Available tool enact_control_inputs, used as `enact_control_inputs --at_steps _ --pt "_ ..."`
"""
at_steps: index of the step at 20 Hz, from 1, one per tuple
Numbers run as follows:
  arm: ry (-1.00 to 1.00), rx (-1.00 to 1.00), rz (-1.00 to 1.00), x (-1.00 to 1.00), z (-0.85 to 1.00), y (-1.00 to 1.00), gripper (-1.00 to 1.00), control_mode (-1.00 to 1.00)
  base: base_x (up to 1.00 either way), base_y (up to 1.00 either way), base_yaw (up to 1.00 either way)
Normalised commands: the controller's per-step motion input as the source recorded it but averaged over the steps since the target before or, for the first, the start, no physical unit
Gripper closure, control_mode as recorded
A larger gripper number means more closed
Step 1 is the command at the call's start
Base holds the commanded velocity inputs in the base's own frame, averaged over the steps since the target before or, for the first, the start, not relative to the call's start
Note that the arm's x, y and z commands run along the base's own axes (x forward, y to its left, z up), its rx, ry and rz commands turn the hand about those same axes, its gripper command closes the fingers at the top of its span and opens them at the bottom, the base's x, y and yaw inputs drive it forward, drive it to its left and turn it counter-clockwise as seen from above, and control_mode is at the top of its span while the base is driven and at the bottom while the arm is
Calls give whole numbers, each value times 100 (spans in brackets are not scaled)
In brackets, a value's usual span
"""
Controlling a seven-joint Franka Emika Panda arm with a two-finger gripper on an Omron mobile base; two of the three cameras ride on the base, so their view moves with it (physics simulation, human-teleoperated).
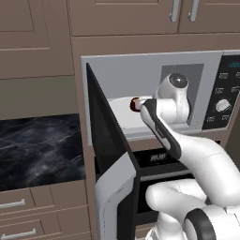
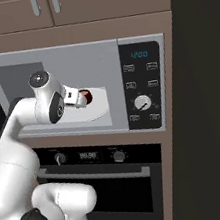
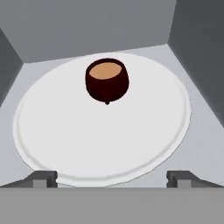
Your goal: Pick the cup of tea, navigate to the dining table, and place it on the saucer.
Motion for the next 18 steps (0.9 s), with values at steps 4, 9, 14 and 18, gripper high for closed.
enact_control_inputs --at_steps 4,9,14,18 --pt "3 5 0 46 -26 23 -100 -100 0 0 0" --pt "0 0 0 38 -30 8 -100 -100 0 0 0" --pt "0 0 0 36 -4 0 -100 -100 0 0 0" --pt "0 0 0 25 0 0 -100 -100 0 0 0"
